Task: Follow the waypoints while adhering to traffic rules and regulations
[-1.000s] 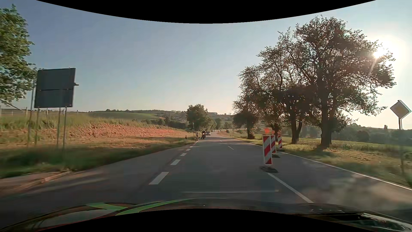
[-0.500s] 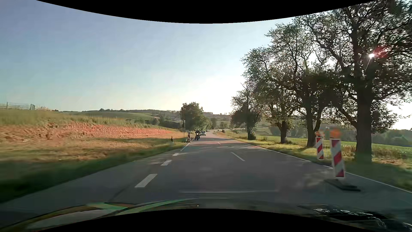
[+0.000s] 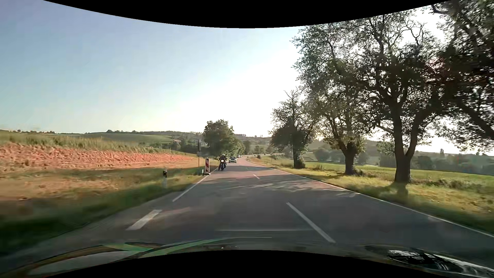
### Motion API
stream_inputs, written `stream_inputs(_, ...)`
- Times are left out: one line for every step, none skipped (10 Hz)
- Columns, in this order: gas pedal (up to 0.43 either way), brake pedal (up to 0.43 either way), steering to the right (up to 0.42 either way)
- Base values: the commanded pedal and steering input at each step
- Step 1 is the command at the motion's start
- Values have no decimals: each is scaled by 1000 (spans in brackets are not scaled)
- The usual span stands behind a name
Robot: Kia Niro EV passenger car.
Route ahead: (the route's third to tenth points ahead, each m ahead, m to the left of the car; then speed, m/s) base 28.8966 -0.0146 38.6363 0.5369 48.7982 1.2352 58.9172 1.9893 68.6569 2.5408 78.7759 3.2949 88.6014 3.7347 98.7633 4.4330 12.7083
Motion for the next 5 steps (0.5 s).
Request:
stream_inputs(0,0,31)
stream_inputs(0,0,30)
stream_inputs(0,0,30)
stream_inputs(0,0,28)
stream_inputs(0,0,26)
